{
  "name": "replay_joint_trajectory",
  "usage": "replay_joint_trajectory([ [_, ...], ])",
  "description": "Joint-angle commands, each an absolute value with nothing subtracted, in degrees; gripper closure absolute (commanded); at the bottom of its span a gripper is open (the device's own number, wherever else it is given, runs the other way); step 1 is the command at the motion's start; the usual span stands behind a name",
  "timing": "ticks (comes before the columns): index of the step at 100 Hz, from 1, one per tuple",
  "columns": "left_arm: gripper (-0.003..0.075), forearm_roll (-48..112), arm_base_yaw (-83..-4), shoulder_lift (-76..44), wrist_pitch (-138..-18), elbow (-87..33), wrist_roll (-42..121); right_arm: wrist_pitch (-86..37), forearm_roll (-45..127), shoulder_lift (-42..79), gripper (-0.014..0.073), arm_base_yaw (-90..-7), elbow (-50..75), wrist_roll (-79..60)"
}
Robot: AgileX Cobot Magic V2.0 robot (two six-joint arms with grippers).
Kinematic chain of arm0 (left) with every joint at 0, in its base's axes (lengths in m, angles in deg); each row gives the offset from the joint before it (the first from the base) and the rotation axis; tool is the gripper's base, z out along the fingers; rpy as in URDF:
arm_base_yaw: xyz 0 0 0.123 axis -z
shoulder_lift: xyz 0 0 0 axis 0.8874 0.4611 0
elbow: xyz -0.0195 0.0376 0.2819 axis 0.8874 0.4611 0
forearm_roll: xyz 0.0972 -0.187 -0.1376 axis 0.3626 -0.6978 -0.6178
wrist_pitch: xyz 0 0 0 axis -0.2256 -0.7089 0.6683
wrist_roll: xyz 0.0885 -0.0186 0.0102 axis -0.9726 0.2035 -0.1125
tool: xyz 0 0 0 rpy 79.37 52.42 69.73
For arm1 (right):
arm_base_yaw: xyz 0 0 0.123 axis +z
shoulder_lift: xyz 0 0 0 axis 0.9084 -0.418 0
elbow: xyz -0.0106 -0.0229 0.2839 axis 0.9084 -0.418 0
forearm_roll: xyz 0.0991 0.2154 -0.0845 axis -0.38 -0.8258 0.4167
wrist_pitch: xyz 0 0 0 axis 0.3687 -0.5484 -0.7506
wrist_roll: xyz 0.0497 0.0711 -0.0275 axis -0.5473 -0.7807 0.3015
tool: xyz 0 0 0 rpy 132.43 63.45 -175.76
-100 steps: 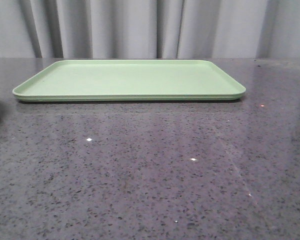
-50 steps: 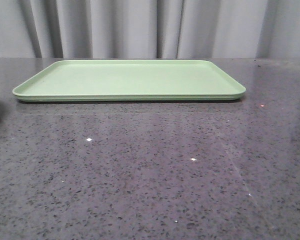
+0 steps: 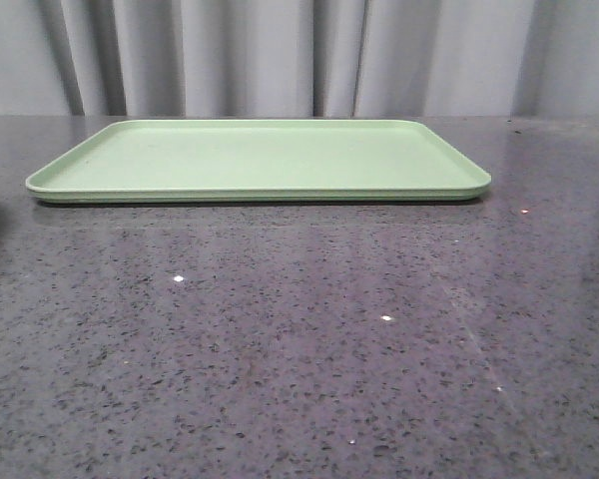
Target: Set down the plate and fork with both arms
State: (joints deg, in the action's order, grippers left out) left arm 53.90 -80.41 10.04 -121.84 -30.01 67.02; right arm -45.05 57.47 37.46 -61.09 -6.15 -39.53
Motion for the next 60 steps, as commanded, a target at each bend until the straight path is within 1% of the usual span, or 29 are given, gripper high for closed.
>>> replay_joint_trajectory([
  [1, 0.0741, 54.3, -80.5, 8.5, -122.2, -31.2, 67.0, -40.6, 58.3, 37.4, 0.0104, -60.9, -4.2, -39.3],
  [12, 0.0741, 53.7, -80.8, 8.5, -123.2, -31.2, 67.0, -40.5, 58.3, 37.4, 0.0104, -60.9, -4.2, -39.3],
  [22, 0.0740, 51.5, -82.8, 8.4, -125.3, -31.2, 66.2, -40.2, 58.3, 37.4, 0.0104, -60.9, -4.2, -39.3],
  [37, 0.0741, 40.2, -88.0, 6.4, -126.5, -31.2, 58.8, -40.2, 58.3, 37.4, 0.0104, -60.9, -4.2, -39.3],
  [44, 0.0741, 38.1, -89.7, 5.1, -127.5, -31.6, 57.5, -40.2, 58.3, 37.4, 0.0104, -60.9, -4.2, -39.3],
  [60, 0.0741, 34.9, -89.2, 3.4, -129.7, -35.0, 56.6, -40.2, 58.3, 37.4, 0.0104, -60.9, -4.2, -39.3],
])
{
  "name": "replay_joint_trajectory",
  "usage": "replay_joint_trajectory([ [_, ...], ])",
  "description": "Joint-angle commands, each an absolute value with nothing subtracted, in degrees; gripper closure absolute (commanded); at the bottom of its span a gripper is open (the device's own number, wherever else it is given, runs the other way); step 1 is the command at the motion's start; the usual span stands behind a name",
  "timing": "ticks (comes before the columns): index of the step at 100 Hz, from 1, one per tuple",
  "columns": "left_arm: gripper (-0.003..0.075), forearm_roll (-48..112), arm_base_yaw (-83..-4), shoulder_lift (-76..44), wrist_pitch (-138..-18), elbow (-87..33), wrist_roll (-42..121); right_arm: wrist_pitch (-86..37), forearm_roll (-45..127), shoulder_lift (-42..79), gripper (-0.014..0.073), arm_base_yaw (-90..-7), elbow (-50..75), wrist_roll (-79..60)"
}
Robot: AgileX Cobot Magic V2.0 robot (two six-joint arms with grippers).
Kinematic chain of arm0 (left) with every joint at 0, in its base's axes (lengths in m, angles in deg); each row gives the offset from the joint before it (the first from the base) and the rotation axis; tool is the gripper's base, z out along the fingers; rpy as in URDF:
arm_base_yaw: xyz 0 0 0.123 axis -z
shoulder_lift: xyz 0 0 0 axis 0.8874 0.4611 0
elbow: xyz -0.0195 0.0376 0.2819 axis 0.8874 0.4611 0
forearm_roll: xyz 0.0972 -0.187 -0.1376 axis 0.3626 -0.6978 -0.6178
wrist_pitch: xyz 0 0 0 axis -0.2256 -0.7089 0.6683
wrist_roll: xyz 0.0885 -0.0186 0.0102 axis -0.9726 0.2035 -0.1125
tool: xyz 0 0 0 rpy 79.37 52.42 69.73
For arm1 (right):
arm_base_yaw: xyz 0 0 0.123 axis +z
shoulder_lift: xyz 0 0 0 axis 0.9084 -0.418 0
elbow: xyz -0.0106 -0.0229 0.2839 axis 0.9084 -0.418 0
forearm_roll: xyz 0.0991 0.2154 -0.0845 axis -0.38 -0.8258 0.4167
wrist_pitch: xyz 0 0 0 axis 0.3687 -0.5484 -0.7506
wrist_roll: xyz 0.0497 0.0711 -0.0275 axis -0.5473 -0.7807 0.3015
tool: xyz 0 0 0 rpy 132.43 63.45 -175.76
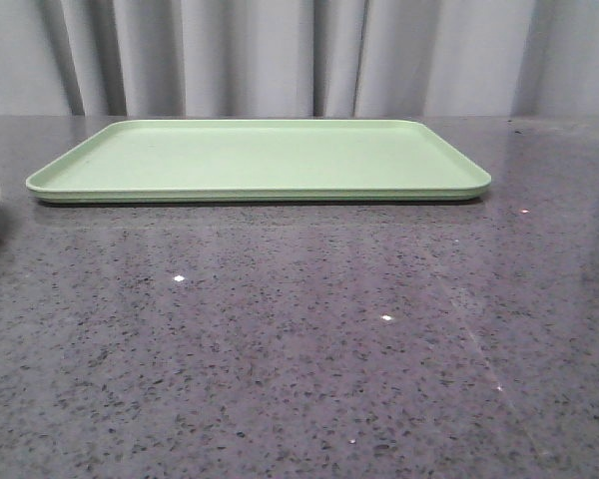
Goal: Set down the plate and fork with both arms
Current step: 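Lift the plate with the left gripper and carry it over the tray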
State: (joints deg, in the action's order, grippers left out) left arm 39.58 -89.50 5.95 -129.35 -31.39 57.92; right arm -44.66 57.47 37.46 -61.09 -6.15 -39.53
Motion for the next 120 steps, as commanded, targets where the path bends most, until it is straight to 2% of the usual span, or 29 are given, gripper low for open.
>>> replay_joint_trajectory([
  [1, 0.0741, 34.6, -89.3, 3.3, -129.8, -35.3, 56.4, -40.2, 58.3, 37.4, 0.0104, -60.9, -4.2, -39.3],
  [37, 0.0741, 25.0, -85.5, 3.7, -133.3, -46.9, 56.3, -40.2, 58.3, 37.4, 0.0104, -60.9, -4.2, -39.3],
  [89, 0.0741, 24.5, -59.7, 20.2, -124.3, -61.8, 67.8, -40.2, 58.3, 37.4, 0.0104, -60.9, -4.2, -39.3],
  [120, 0.0741, 24.8, -51.5, 31.3, -121.3, -72.4, 76.0, -40.2, 58.3, 37.4, 0.0104, -60.9, -4.2, -39.3],
])
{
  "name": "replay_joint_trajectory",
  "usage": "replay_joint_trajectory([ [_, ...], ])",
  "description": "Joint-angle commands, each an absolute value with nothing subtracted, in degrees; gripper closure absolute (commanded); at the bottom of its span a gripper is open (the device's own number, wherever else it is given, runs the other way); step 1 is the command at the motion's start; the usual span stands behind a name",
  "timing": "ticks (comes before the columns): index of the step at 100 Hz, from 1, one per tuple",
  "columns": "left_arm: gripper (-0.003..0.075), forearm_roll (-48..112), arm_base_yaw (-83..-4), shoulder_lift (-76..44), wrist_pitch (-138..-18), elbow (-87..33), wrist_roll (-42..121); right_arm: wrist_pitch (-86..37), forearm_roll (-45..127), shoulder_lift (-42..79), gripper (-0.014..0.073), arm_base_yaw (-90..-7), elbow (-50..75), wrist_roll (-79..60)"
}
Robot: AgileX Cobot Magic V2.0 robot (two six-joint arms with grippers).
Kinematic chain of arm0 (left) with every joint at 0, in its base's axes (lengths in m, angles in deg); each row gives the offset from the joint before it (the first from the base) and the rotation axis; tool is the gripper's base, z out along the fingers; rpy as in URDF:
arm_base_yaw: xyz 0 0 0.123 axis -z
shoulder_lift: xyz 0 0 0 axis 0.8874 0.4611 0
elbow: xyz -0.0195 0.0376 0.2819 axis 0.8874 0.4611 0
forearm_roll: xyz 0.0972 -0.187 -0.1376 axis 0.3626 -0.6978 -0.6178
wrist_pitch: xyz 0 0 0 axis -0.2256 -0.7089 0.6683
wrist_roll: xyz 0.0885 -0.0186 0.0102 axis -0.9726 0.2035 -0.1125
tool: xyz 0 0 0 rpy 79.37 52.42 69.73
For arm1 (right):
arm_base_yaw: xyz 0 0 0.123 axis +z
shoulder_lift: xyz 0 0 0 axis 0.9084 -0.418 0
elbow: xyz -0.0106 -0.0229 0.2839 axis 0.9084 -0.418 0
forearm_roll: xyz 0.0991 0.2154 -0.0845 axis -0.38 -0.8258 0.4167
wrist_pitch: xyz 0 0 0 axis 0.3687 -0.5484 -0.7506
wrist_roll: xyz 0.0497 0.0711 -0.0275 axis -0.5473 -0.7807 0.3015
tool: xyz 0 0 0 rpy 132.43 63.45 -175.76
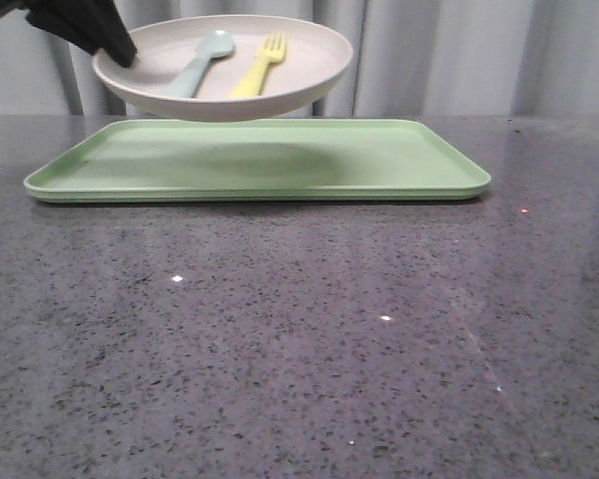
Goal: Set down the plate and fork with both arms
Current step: 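Lift the plate with the left gripper and carry it over the tray, then lower the plate onto the tray, open the left gripper and withdraw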
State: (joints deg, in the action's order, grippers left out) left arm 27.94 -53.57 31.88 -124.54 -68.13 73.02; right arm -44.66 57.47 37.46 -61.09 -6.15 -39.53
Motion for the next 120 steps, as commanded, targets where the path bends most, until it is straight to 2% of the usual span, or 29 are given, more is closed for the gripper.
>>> replay_joint_trajectory([
  [1, 0.0741, 24.8, -51.4, 31.7, -121.1, -72.8, 76.4, -40.2, 58.3, 37.4, 0.0104, -60.9, -4.2, -39.3],
  [30, 0.0741, 28.5, -50.2, 34.9, -118.3, -74.4, 82.9, -40.2, 58.3, 37.4, 0.0104, -60.9, -4.2, -39.3],
  [107, 0.0740, 29.7, -50.2, 38.8, -120.0, -74.4, 84.2, -40.2, 58.3, 37.4, 0.0104, -60.9, -4.2, -39.3],
  [115, 0.0720, 29.7, -50.2, 38.8, -119.9, -74.4, 84.2, -40.2, 58.3, 37.4, 0.0104, -60.9, -4.2, -39.3],
  [120, 0.0680, 29.7, -50.2, 38.8, -119.9, -74.4, 84.2, -40.2, 58.3, 37.4, 0.0104, -60.9, -4.2, -39.3],
])
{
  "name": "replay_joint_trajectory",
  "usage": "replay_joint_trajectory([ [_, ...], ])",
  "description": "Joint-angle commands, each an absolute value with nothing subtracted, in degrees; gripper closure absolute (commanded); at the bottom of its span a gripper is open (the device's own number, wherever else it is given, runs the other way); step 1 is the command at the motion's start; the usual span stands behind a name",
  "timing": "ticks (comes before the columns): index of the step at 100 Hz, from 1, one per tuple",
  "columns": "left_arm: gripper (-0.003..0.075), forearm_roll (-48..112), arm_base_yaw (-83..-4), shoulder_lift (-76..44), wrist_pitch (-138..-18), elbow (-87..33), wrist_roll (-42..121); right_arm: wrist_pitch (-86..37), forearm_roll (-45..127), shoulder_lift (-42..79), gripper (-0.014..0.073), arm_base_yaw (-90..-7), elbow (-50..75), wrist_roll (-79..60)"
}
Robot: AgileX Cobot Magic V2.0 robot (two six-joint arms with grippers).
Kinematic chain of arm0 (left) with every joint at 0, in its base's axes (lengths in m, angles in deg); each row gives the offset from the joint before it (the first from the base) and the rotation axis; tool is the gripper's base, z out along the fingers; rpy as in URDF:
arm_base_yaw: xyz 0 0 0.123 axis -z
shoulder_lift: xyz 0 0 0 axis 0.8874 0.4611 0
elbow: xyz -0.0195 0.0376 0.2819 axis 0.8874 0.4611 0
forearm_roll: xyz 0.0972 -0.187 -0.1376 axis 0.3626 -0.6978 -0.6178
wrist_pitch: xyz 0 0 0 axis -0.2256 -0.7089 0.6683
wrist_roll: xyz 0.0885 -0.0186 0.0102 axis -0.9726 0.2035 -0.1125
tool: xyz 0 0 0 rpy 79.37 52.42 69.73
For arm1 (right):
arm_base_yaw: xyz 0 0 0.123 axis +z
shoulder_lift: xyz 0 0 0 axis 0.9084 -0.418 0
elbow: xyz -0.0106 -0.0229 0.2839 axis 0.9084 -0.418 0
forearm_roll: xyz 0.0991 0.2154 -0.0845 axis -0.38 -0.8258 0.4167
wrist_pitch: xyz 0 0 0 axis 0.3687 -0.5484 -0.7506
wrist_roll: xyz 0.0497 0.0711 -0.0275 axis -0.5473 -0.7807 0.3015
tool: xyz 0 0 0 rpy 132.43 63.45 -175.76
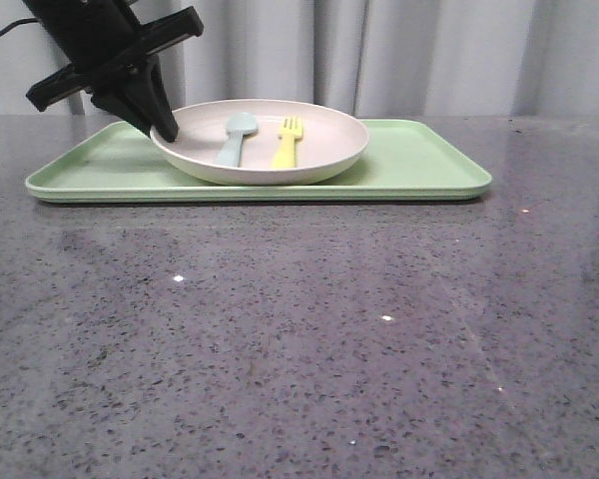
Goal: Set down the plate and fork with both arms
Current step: 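Lower the plate onto the tray, open the left gripper and withdraw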
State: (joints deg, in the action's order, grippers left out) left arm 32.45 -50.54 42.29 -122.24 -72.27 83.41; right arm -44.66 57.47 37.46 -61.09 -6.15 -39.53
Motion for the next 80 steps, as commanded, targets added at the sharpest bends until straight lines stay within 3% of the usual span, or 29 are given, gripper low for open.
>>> replay_joint_trajectory([
  [1, 0.0673, 29.6, -50.2, 38.8, -119.9, -74.4, 84.2, -40.2, 58.3, 37.4, 0.0104, -60.9, -4.2, -39.3],
  [25, 0.0412, 29.2, -50.2, 38.8, -119.5, -74.4, 84.2, -40.4, 58.3, 37.4, 0.0104, -60.9, -4.2, -39.3],
  [35, 0.0336, 29.2, -50.3, 38.8, -119.5, -74.4, 84.2, -40.4, 58.3, 37.4, 0.0104, -60.7, -4.2, -39.3],
  [80, 0.0323, 39.9, -50.3, 28.2, -121.0, -71.3, 84.3, -43.1, 58.3, 34.3, 0.0104, -55.5, -0.8, -39.3],
])
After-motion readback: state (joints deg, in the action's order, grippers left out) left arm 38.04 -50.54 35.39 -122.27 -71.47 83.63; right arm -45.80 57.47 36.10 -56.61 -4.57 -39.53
